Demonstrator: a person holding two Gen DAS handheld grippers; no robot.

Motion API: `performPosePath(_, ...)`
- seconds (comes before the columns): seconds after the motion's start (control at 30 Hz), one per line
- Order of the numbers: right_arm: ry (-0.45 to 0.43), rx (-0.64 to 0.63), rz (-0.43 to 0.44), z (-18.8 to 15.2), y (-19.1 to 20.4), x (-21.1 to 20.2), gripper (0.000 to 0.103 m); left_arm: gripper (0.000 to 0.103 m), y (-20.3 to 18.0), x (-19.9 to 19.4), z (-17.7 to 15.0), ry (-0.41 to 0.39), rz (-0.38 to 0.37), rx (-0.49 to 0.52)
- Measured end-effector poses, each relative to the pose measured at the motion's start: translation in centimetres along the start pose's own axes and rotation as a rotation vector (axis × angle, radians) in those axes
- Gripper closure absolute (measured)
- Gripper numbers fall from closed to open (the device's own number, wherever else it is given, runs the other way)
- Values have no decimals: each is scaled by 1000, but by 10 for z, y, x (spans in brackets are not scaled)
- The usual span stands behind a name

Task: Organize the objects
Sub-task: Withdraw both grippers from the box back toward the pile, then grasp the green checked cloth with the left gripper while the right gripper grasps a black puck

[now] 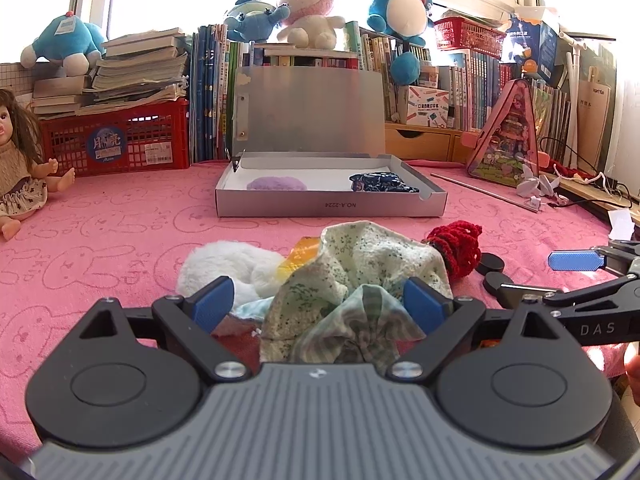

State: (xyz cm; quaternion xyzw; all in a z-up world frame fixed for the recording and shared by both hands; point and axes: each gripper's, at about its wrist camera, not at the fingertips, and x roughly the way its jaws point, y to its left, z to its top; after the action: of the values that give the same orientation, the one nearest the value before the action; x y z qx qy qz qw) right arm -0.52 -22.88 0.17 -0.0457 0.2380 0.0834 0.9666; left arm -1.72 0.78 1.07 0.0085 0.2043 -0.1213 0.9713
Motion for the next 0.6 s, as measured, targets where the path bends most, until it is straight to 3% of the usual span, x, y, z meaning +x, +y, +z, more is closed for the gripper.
performPosePath(0.2,12,-14,-26,-6,1,-1,11,9,1,-9,2,-34,-28,-1)
performPosePath(0.37,22,-4,-53,-9,1,2,11,9,1,-9,-1,-8,-56,-20)
performPosePath(0.6,18,12,-106,-14,0,2,11,9,-7,-4,-9,-15,-26,-9)
